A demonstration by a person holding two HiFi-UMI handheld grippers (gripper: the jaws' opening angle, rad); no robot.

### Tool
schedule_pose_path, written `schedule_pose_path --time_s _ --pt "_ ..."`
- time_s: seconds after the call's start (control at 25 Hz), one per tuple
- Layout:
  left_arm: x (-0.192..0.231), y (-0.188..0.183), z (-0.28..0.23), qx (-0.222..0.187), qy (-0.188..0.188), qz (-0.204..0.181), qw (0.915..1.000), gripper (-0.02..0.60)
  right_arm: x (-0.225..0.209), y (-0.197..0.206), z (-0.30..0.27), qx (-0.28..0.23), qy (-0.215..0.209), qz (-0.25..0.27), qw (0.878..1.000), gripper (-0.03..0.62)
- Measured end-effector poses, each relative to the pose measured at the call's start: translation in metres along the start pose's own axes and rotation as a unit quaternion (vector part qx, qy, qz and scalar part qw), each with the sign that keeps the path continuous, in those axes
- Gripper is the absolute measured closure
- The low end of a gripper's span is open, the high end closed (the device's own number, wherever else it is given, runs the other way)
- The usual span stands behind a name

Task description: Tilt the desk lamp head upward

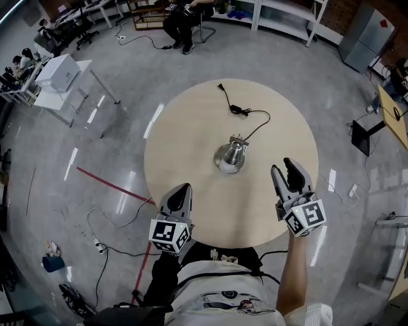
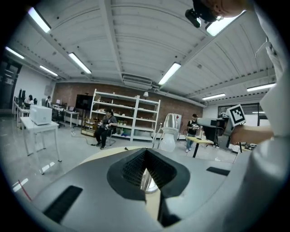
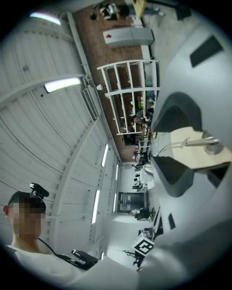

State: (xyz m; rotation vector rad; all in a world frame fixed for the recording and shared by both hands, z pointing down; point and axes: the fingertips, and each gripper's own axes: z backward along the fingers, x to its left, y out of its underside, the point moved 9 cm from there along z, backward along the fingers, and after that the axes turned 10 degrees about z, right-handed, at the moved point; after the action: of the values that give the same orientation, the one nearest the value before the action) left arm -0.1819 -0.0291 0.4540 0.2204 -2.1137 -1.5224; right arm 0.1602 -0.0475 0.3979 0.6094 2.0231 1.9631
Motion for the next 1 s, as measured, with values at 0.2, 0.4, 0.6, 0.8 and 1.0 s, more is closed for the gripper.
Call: schedule_pose_path --time_s 0.2,0.4,0.6,0.8,1.0 --pt "-0.011 -0.014 -0.003 -0.016 0.035 -0.013 0.9992 0.589 0.033 -0.017 0.031 -0.007 0.066 0.012 0.998 0.535" --pt "-0.021 -0.018 -0.002 -0.019 0.055 -0.021 0.9981 0.589 0.06 -0.03 0.037 -0.005 0.086 0.039 0.996 0.591" --pt "-0.034 -0.031 0.003 -0.039 0.051 -0.035 0.9973 0.589 0.07 -0.031 0.045 -0.005 0.096 0.033 0.995 0.591" --pt "-0.036 -0.038 0.005 -0.048 0.026 -0.041 0.9977 0.589 0.076 -0.027 0.049 0.006 0.088 0.044 0.995 0.591" --pt "-0.042 -0.043 0.005 -0.054 0.012 -0.045 0.9975 0.589 0.068 -0.025 0.053 0.004 0.084 0.046 0.995 0.591"
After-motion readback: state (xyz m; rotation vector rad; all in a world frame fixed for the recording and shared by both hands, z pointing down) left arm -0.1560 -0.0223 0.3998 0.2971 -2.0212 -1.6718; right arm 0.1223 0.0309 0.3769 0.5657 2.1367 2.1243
